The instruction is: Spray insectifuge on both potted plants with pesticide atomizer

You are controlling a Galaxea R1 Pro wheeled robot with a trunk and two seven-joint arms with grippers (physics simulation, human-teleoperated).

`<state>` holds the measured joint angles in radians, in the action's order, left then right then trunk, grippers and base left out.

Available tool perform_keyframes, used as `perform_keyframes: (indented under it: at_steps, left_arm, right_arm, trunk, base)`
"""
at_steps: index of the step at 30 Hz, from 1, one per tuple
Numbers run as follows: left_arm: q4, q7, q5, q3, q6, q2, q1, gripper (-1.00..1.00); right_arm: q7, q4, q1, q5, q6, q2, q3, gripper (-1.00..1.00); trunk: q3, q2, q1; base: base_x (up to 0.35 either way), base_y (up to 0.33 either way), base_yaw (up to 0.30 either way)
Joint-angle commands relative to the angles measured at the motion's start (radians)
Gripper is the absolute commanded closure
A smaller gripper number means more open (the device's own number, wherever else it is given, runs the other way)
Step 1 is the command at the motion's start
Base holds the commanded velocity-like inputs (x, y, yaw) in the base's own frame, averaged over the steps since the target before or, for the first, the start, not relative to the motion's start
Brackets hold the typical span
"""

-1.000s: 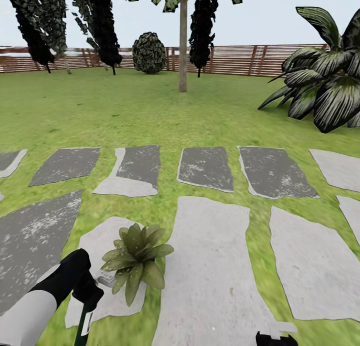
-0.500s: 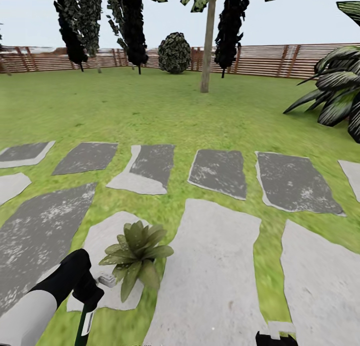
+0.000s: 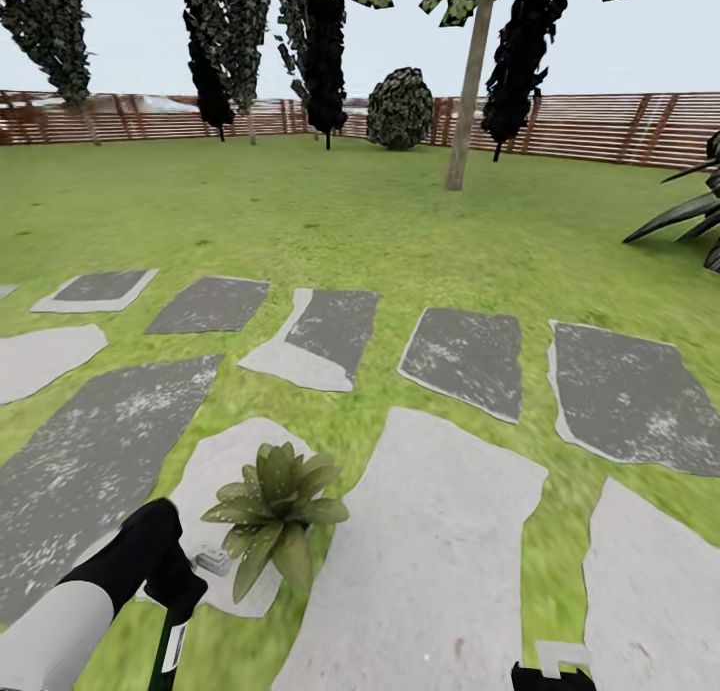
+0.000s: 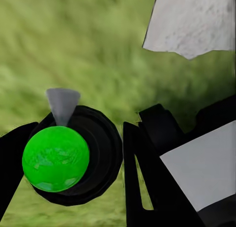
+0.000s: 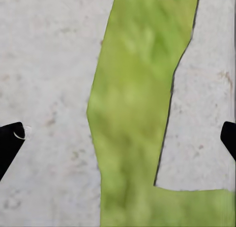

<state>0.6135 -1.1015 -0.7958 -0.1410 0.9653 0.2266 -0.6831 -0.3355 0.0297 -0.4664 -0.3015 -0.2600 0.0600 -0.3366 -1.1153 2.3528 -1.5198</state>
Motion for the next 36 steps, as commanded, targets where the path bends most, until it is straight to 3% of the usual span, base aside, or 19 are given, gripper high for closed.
perform_keyframes:
  at_steps: [1,25,36]
  left_arm:
    - [0.002,-0.011,-0.009,-0.003,0.006,0.000,-0.001,1.00]
    - [0.001,-0.007,-0.012,-0.001,0.004,0.000,0.008,1.00]
    - [-0.015,-0.012,-0.004,0.003,0.004,0.005,0.013,1.00]
  right_arm:
    - [-0.001,0.000,0.000,-0.010,-0.002,0.000,-0.009,-1.00]
    - [0.000,0.000,0.000,-0.010,-0.002,0.000,-0.009,-1.00]
    - [-0.002,0.001,0.000,-0.011,-0.002,0.001,-0.007,-1.00]
  trunk:
    - [-0.001,0.000,0.000]
    - [-0.001,0.000,0.000]
    - [-0.001,0.000,0.000]
  base:
    - [0.002,-0.267,0.277]
    - [0.126,-0.269,0.277]
    - [-0.068,-0.030,0.161]
